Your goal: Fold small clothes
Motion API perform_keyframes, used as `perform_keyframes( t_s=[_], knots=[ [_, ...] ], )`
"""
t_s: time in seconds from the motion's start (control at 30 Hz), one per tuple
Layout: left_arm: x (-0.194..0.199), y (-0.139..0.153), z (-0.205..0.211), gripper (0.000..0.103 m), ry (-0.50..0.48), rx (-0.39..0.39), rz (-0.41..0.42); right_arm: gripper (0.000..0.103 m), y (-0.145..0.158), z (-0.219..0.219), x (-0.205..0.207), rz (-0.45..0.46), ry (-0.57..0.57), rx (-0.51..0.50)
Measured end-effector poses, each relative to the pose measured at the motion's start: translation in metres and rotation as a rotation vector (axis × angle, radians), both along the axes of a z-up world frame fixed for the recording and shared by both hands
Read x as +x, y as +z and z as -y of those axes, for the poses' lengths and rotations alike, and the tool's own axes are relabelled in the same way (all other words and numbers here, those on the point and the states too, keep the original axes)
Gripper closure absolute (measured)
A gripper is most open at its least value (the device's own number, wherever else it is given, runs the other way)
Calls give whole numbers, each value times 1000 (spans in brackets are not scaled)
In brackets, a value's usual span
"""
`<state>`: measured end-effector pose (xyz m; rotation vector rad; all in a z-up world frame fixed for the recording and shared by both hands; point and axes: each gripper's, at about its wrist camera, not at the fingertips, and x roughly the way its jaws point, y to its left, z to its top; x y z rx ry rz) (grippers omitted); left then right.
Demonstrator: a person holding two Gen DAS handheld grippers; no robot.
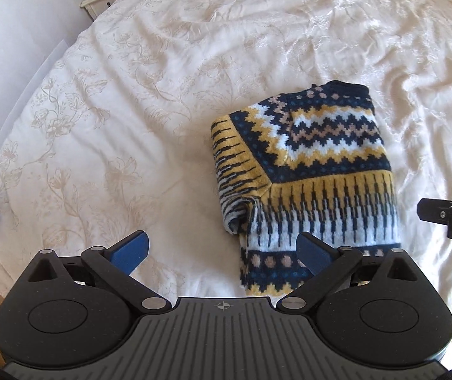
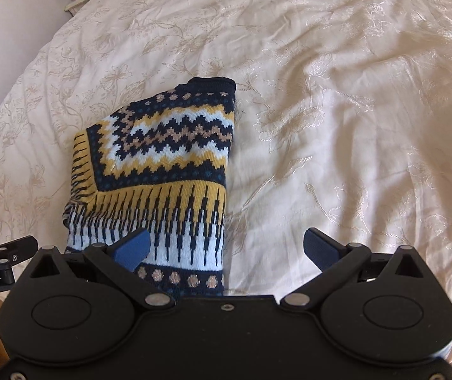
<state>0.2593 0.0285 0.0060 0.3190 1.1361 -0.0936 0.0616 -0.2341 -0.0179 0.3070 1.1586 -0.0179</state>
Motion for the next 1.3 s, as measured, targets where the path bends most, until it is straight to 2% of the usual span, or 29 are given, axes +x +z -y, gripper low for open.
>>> perform_keyframes(
  t_s=[0.17, 0.33, 0.43, 0.57, 0.67, 1.07, 1.3],
  knots=[
    [-19, 15, 2, 2, 17, -68, -18, 1, 23, -7, -17, 41, 13, -47],
    [-36, 26, 4, 3, 37, -53, -12, 1, 50, -10, -36, 149, 27, -113],
    [-42, 30, 2, 3, 49, -58, -2, 1, 59, -10, -40, 174, 50, -131],
    [-46, 31, 0, 3, 68, -66, -23, 1, 63, -10, -45, 167, 39, -116],
    [-50, 31, 1, 9, 72, -56, -19, 2, 64, -9, -49, 175, 53, -95],
    [-55, 33, 2, 9, 90, -61, -25, 2, 68, -10, -59, 161, 67, -74],
    [-56, 33, 2, 10, 91, -62, -26, 2, 64, -15, -61, 115, 74, -75]
  ],
)
